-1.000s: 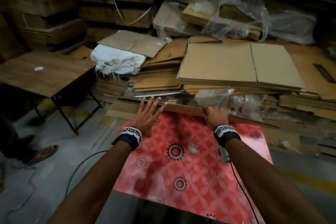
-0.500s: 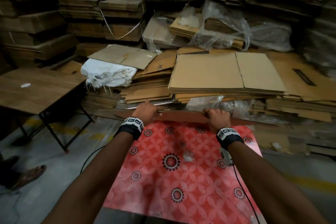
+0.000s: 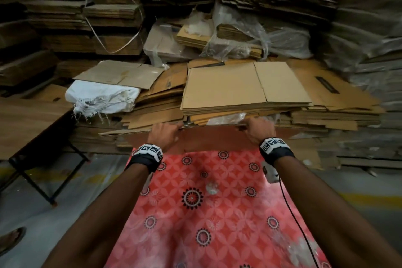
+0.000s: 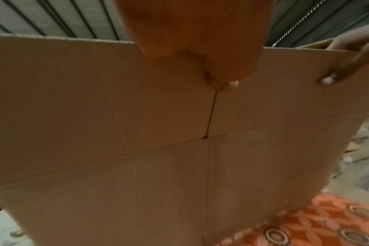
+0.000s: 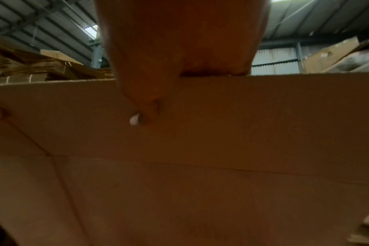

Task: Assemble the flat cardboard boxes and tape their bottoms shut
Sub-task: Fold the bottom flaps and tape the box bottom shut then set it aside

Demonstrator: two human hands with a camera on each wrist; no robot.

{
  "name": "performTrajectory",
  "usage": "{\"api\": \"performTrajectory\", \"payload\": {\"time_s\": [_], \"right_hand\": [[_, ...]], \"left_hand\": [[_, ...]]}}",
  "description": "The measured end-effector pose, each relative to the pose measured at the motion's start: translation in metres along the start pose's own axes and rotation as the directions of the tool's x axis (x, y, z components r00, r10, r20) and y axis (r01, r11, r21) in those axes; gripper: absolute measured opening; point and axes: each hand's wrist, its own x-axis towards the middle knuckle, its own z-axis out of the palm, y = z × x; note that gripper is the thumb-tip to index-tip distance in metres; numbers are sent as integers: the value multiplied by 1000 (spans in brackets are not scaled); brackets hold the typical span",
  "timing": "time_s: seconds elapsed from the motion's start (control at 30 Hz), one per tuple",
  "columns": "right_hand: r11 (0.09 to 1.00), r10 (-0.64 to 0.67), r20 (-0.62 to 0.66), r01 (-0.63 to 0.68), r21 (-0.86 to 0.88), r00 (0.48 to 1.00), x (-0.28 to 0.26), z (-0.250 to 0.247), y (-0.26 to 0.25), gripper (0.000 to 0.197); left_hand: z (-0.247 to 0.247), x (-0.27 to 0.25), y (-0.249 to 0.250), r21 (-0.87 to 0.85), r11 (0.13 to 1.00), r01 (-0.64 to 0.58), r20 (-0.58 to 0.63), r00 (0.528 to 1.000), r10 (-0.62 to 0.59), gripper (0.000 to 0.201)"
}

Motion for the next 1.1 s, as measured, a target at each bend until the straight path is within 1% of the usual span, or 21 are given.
{"api": "performTrajectory", "payload": {"time_s": [0.1,0.17,0.23,0.3,0.4,0.47,0.57,0.73,0.8,0.97,1.03,1.1], "right_hand": [[997,79,-104,-81,-17,991,2,-20,1,29],[990,137,-158,-140,-6,978,9,-40,4,27],[987,159,-209,-163,-2,965,18,-60,10,25],[984,168,-267,-177,-12,949,27,-84,18,27],[982,172,-354,-189,-12,919,41,-124,25,30],[979,182,-391,-203,-13,902,50,-145,27,30],[973,203,-441,-233,-13,874,63,-169,29,30],[964,225,-454,-264,-25,862,93,-187,38,45],[963,235,-462,-270,-11,855,109,-190,43,43],[966,205,-483,-256,-41,851,161,-182,62,42],[969,190,-489,-244,-47,851,187,-178,72,40],[974,182,-503,-225,-26,845,217,-175,81,41]], "left_hand": [[-23,13,1,-29,999,30,-43,999,-32,55],[-47,29,0,-56,998,35,-90,995,-40,50],[-71,47,-3,-87,996,11,-159,987,-24,44],[-92,65,-7,-84,996,-19,-252,968,-3,42],[-124,91,-11,-82,995,-53,-390,921,16,44],[-141,105,-14,-73,995,-69,-446,895,29,45],[-161,124,-18,-110,984,-137,-503,862,64,44],[-173,167,-17,-85,972,-219,-569,811,133,47],[-173,189,-15,-77,969,-234,-597,789,143,48],[-160,243,-12,-85,969,-233,-621,773,131,49],[-157,265,-9,-91,970,-225,-625,771,121,49],[-155,293,-7,-97,971,-219,-642,759,107,49]]}}
